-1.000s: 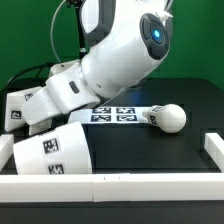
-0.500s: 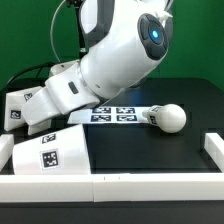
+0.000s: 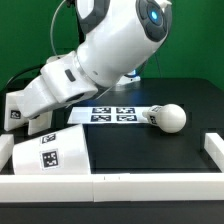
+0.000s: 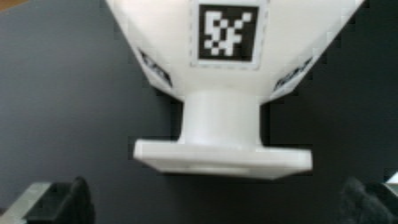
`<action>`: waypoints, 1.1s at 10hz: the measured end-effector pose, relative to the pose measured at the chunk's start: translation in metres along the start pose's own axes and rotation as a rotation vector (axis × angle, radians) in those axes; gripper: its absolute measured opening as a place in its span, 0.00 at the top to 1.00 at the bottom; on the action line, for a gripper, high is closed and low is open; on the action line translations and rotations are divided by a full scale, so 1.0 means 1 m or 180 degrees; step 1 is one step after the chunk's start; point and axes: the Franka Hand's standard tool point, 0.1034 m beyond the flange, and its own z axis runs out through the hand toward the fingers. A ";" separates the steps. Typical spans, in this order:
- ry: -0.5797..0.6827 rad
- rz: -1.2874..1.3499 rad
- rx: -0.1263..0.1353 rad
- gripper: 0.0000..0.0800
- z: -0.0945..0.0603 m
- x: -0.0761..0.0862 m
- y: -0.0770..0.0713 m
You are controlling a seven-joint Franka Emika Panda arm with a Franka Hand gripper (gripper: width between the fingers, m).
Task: Assemble lamp
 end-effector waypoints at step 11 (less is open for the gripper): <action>0.0134 0.0419 0.0066 0.13 0.017 0.000 -0.004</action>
Offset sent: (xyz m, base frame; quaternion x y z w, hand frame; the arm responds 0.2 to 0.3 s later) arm -0.0246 -0.0161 -0.0124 0.1005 -0.0148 0.0782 0.9918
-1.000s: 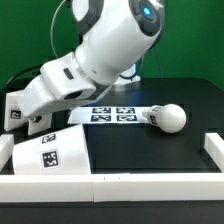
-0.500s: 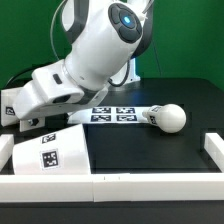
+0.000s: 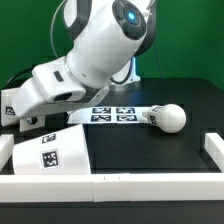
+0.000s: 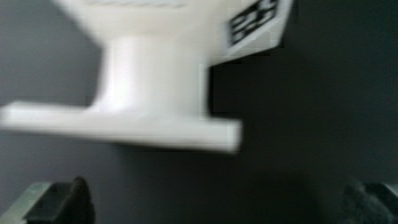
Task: Assemble lamp
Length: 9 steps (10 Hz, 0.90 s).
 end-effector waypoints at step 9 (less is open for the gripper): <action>-0.1576 0.0076 -0.0001 0.13 -0.009 -0.010 0.005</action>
Offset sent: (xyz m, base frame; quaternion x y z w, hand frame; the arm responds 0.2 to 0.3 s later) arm -0.0186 -0.0343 -0.0083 -0.0359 -0.1680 0.0000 0.9851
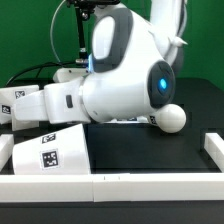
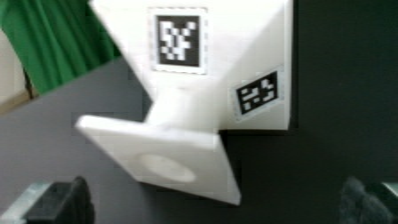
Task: Assemble lamp
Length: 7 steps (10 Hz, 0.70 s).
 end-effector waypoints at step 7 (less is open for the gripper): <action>-0.0103 0.0136 0.0089 0.13 -0.017 -0.014 0.023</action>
Offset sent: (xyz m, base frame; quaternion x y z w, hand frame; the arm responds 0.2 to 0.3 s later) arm 0.0000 0.0000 0.0000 0.0000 0.0000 0.0000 1.0000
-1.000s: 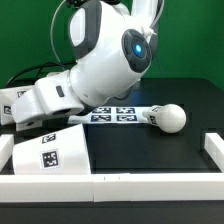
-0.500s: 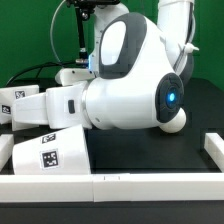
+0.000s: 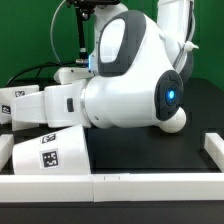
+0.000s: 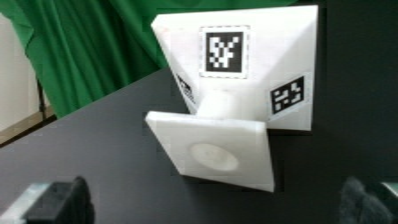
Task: Assemble lamp
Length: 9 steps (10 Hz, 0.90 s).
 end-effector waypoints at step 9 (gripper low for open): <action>0.0019 0.0481 0.0634 0.13 0.021 -0.034 0.031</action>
Offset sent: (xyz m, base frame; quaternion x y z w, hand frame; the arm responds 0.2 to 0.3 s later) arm -0.0179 -0.0337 0.0286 0.0594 -0.0058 0.0354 0.9976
